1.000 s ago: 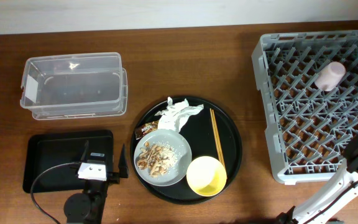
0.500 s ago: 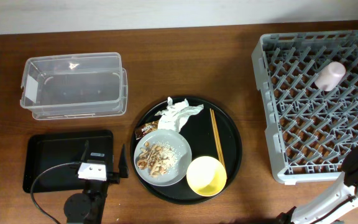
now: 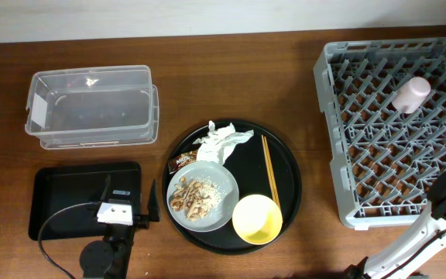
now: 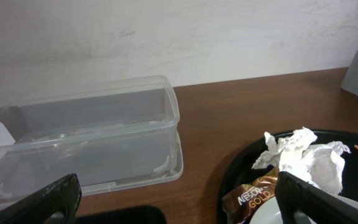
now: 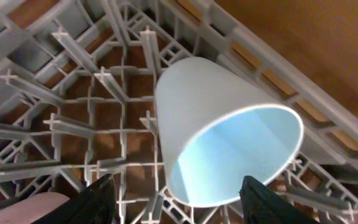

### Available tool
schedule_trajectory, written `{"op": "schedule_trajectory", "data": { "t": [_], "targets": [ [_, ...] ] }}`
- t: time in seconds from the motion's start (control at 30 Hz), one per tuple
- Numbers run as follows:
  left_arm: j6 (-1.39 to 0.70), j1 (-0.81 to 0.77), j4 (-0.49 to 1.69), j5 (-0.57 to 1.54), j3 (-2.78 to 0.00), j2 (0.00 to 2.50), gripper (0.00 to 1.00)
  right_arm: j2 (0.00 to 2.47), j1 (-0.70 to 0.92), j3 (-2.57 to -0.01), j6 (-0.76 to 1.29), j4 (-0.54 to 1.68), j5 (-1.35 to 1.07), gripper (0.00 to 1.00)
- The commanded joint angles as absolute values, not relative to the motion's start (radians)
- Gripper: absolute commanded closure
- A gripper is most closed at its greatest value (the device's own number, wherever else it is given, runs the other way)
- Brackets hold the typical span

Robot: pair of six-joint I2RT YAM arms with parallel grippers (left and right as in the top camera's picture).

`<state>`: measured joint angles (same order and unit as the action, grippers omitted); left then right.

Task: Sort waste into correct bins and load items into the dishwasher rack

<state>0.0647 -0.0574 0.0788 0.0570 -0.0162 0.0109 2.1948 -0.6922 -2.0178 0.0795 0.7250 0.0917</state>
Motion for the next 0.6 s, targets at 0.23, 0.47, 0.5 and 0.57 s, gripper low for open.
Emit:
{"op": "schedule_trajectory", "data": {
  "t": [0.23,0.47,0.5,0.57],
  "targets": [
    [0.081,-0.052,0.076,0.072,-0.008,0.006,0.00,2.263,-0.687,-2.029,0.086,0.703,0.056,0.52],
    [0.081,-0.052,0.076,0.072,-0.008,0.006,0.01,2.242,-0.688,-2.030,0.086,0.738,0.056,0.90],
    [0.081,-0.052,0.076,0.072,-0.008,0.006,0.01,2.231,-0.688,-2.030,0.086,0.744,0.056,0.93],
    [0.081,-0.052,0.076,0.072,-0.008,0.006,0.01,2.206,-0.688,-2.030,0.086,0.754,0.056,0.96]
  ]
}}
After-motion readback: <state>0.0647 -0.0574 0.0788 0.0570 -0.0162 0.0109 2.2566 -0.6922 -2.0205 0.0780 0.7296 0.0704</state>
